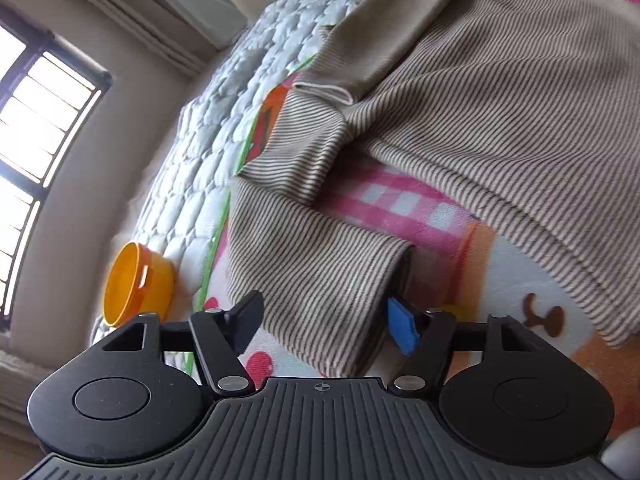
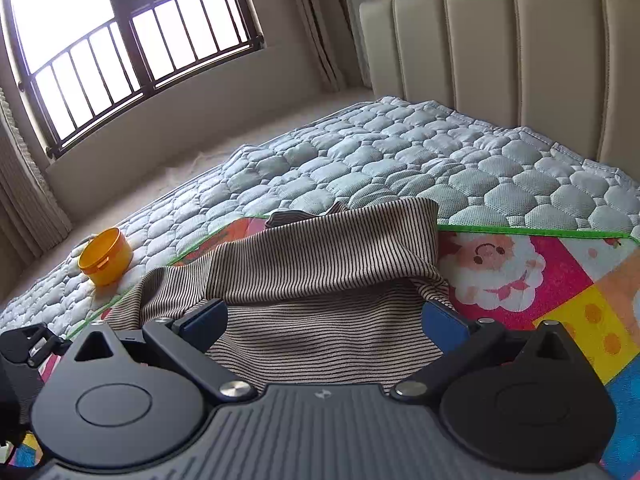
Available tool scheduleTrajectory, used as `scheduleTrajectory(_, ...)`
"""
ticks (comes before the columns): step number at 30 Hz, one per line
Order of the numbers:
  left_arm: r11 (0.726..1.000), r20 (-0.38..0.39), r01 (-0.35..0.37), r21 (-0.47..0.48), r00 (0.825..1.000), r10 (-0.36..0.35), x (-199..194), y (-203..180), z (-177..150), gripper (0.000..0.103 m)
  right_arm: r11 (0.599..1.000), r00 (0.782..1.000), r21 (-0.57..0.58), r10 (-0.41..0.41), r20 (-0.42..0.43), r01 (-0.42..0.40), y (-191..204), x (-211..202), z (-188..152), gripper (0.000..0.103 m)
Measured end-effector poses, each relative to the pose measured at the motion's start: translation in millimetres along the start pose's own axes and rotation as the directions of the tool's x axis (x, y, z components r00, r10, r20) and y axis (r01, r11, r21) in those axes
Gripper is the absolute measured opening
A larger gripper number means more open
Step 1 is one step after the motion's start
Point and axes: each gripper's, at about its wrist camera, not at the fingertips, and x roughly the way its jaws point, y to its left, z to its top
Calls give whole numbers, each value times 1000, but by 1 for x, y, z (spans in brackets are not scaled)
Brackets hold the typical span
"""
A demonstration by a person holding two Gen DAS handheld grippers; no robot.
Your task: Fold clothes
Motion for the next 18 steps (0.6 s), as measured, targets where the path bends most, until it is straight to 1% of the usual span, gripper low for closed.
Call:
scheduleTrajectory(1,1000,-18,-14,-6,1000,13,6,1,0,46,1000,1000,13,-4,3,4,-3,0,2,103)
scheduleTrajectory(2,999,-41,-14,-36,999,13,11,6,1,20,1000,1000,26,-9,6,8,-6,-1,3,103)
scheduleTrajectory(3,998,-65,-15,-68,998,10,15,11,2,6,999,1000,44,-16,11,15,-10,-2,6,103)
scheduleTrajectory(4,993,-74,4,-119,997,-13,13,21,6,6,997,1000,70,-20,22,19,-15,-4,9,103)
scheduleTrajectory(6,974,-86,42,-223,994,-63,8,40,14,6,992,999,127,-28,45,22,-27,-10,15,103)
scheduleTrajectory(9,941,-18,99,-324,994,-111,-20,71,56,6,973,995,229,-42,90,20,-50,-24,25,103)
scheduleTrajectory(11,904,46,150,-400,989,-144,-38,92,95,6,952,992,306,-47,115,10,-69,-35,27,103)
scheduleTrajectory(12,878,76,178,-445,984,-161,-46,103,117,6,939,991,344,-47,125,1,-77,-40,27,103)
scheduleTrajectory(14,814,135,233,-532,972,-190,-58,119,162,5,916,989,402,-46,139,-14,-94,-44,26,103)
scheduleTrajectory(16,754,186,286,-591,958,-218,-62,122,204,5,893,988,450,-53,148,-20,-109,-46,24,103)
scheduleTrajectory(18,704,228,333,-627,943,-243,-60,120,240,5,875,987,485,-68,147,-12,-123,-44,20,103)
